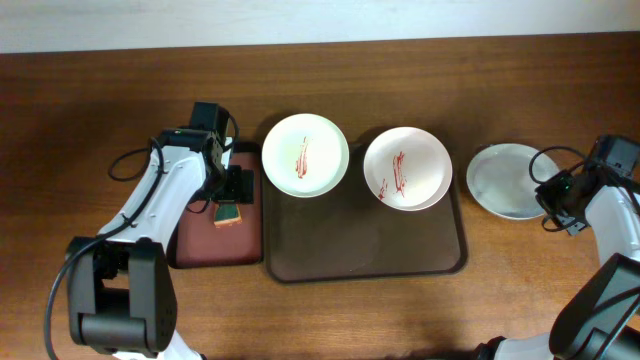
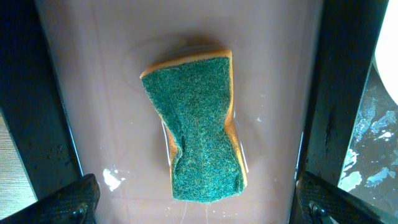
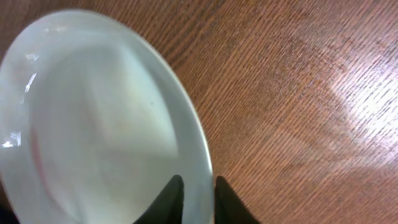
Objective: Clean dirty plates on tray and stack at the side
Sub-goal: 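Grasp the left white plate rim with the right gripper and pull it forward, then pick up the sponge from the small tray with the left gripper, then scrub the held white plate with the sponge in the left gripper, then put the sponge back on the small tray with the left gripper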
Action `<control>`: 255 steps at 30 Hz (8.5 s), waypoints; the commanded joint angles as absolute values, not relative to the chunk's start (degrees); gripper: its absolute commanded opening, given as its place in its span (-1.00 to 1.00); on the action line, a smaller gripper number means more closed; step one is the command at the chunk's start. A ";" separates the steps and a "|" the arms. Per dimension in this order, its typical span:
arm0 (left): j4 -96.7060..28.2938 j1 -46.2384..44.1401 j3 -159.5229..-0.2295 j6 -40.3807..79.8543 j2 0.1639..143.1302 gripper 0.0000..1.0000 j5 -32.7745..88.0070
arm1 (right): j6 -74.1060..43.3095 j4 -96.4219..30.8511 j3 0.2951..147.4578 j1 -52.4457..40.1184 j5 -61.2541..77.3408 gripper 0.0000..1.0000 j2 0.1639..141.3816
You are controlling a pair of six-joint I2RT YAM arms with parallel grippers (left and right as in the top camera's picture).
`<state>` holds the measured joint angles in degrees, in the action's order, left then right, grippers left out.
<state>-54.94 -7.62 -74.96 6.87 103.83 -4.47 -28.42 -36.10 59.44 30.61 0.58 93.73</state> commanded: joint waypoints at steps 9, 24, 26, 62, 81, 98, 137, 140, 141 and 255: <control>-54.98 -7.40 -75.81 6.79 103.07 0.99 -3.64 | -9.19 -38.17 69.34 9.67 23.97 0.14 90.43; -54.98 -7.44 -75.81 6.79 103.07 0.99 -3.64 | -8.25 -27.64 81.28 -17.37 17.10 0.15 109.97; -55.00 -7.44 -75.81 6.79 103.07 0.99 -3.64 | -9.50 -27.57 81.28 -17.58 17.50 0.10 113.30; -55.16 -7.44 -75.68 7.07 103.55 0.90 -2.20 | -26.92 -54.19 80.42 -21.93 14.83 -0.92 117.47; -37.74 -7.44 -63.90 26.06 105.45 -0.41 -7.38 | -27.51 -53.15 80.42 -25.50 14.74 -0.92 117.47; -37.93 -0.89 -67.88 -0.64 81.19 -1.00 10.50 | -27.49 -53.78 80.42 -25.50 14.72 -0.92 117.47; -36.12 0.71 -67.48 2.37 66.83 -1.00 14.17 | -27.51 -53.74 80.42 -25.50 14.74 -0.92 117.47; -36.95 0.71 -67.48 2.37 70.19 -1.00 14.17 | -27.49 -53.76 80.42 -25.50 14.74 -0.92 117.47; -37.60 0.71 -67.48 2.35 72.53 -1.00 14.17 | -27.49 -53.76 80.42 -25.50 14.74 -0.92 117.47; -46.57 -5.19 -70.17 6.72 109.36 -0.40 -1.58 | -25.76 -50.76 80.42 -25.45 8.12 -0.84 117.49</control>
<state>-47.07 -5.17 -70.08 7.46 107.94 -0.12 -26.30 -50.70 80.79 -25.23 9.91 117.27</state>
